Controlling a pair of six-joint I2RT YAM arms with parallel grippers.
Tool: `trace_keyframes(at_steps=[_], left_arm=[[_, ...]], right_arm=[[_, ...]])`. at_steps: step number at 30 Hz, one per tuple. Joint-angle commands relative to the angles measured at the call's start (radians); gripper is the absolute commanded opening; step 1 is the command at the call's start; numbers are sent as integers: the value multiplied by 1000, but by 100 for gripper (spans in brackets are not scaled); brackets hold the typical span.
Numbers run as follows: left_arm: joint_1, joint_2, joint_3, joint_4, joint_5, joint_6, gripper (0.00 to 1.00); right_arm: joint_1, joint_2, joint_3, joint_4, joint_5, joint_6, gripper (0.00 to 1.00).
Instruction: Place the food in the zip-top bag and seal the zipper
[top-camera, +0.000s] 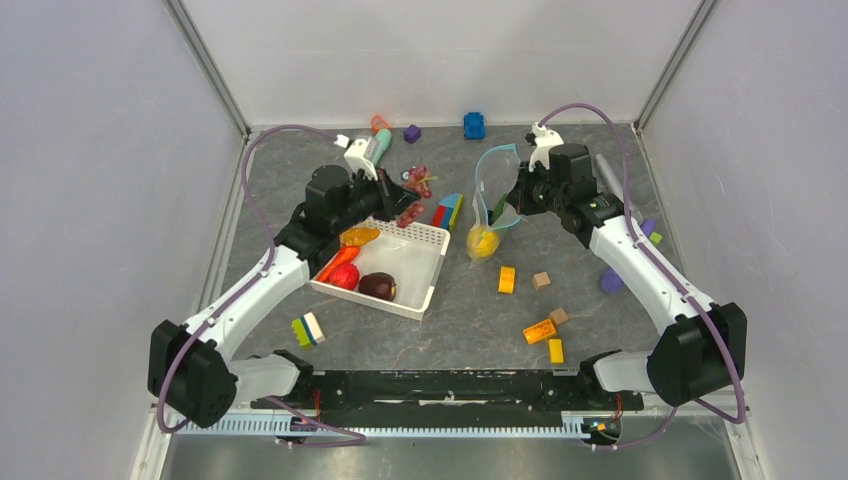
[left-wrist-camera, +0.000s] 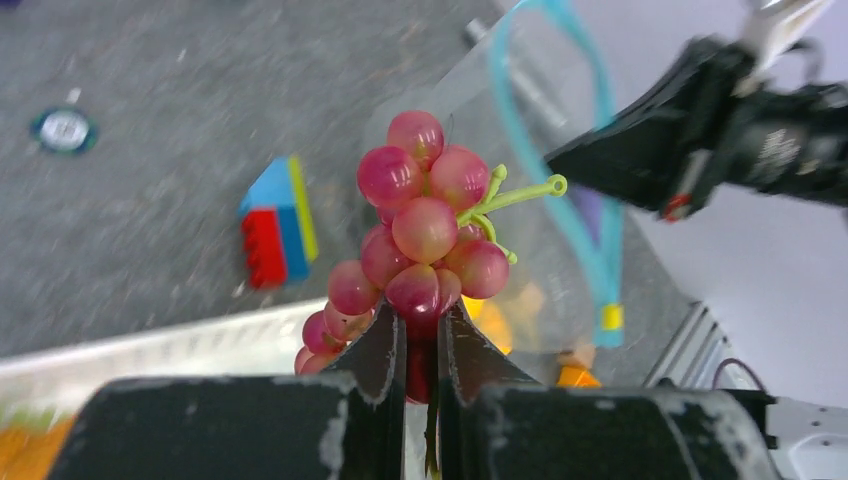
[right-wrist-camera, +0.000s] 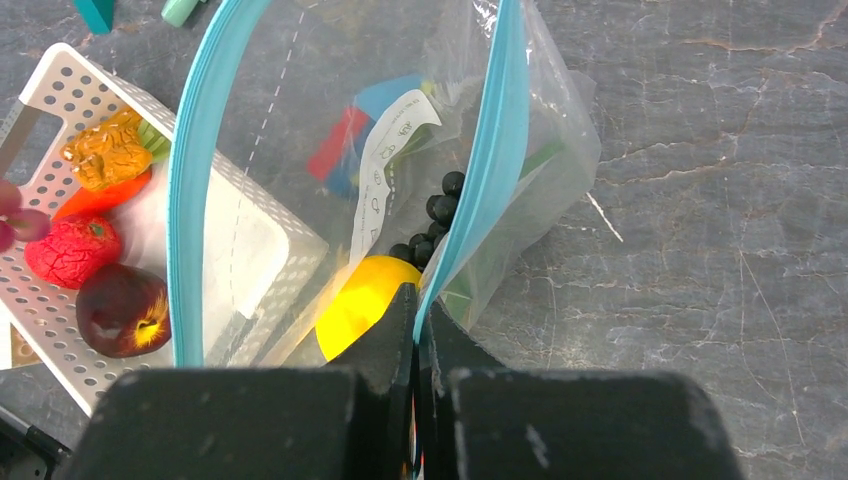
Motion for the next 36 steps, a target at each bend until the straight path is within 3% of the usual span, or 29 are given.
trace_keyframes(at_steps=[1, 7, 19, 23, 26, 36], left_arm=[[-2, 37, 150, 210, 155, 13, 5], [-23, 165, 282, 439, 281, -135, 11], [-118, 527, 536, 673, 428, -418, 9], [-127, 604, 539, 739, 452, -502, 9], [-135, 615, 503, 742, 425, -498, 9], [-165, 530, 362, 503, 247, -286, 11]], right_arm=[[-1, -20, 0, 29, -21, -21, 0], [-1, -20, 4, 29, -46, -25, 0], [-1, -28, 11, 23, -80, -24, 0], [-1, -37, 8, 23, -71, -26, 0], [-1, -41, 9, 23, -68, -25, 0], [0, -49, 15, 21, -51, -30, 0]])
